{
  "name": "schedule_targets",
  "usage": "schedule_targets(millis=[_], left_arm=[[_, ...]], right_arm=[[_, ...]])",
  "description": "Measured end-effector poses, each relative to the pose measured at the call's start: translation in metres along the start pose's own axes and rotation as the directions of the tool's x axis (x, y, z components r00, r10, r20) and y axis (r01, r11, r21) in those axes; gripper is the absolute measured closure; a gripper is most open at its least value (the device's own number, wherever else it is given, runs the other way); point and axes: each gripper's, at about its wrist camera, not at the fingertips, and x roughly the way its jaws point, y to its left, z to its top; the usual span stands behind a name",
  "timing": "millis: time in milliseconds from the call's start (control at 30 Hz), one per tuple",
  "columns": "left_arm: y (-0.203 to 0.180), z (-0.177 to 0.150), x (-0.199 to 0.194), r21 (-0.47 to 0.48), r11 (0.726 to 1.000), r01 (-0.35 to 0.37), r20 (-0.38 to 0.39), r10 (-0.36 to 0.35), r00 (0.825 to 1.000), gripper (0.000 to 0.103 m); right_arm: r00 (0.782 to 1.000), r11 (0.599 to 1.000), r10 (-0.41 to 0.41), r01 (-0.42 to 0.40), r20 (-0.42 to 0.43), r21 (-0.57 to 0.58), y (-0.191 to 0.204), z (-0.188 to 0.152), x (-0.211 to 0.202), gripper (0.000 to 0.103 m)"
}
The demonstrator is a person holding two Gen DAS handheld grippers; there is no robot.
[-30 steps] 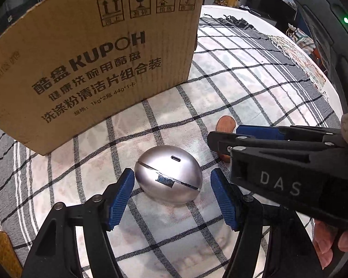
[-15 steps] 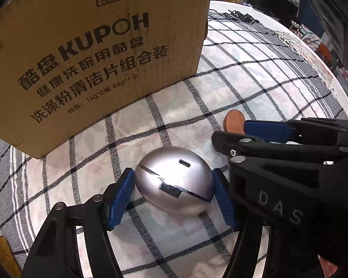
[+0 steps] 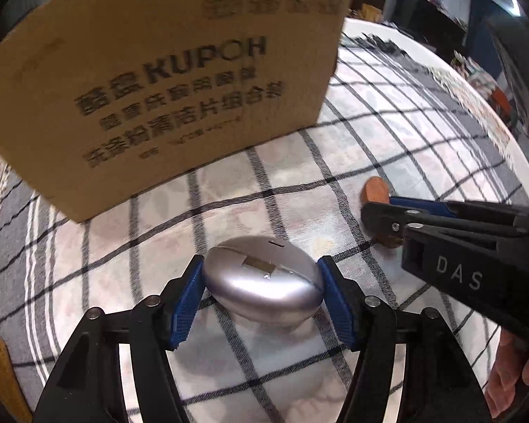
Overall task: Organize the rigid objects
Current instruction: 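Grasp the silver egg with the left gripper while the right gripper grasps the wooden piece, then carry the silver egg and wooden piece with both grippers over the box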
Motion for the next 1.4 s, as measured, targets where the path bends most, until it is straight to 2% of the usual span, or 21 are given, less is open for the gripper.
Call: schedule_targets(millis=[133,400,767,1067,1400], left_arm=[[0.009,-0.002,-0.016,-0.073,0.997,-0.010,0.032,0.013,0.999,0.040],[0.020,-0.002,-0.043,-0.161,0.986,-0.030,0.081,0.044,0.996,0.040],[0.030,0.001,-0.087,-0.215,0.977,-0.013,0.160,0.049,0.986,0.040],[0.039,0.010,-0.127,-0.231,0.973,-0.015,0.250,0.075,0.965,0.040],[0.051,0.022,-0.159,-0.248,0.968,-0.045,0.326,0.127,0.937,0.040]], right_arm=[[1.000,1.000,0.006,-0.007,0.017,0.006,-0.002,-0.001,-0.008,0.081],[0.997,1.000,0.024,-0.023,0.070,-0.004,0.001,-0.010,-0.037,0.081],[0.983,0.998,0.050,-0.042,0.174,-0.049,0.018,-0.012,-0.080,0.081],[0.962,0.993,0.093,-0.072,0.255,-0.088,0.036,-0.008,-0.115,0.081],[0.928,0.986,0.132,-0.088,0.348,-0.139,0.056,0.004,-0.150,0.081]])
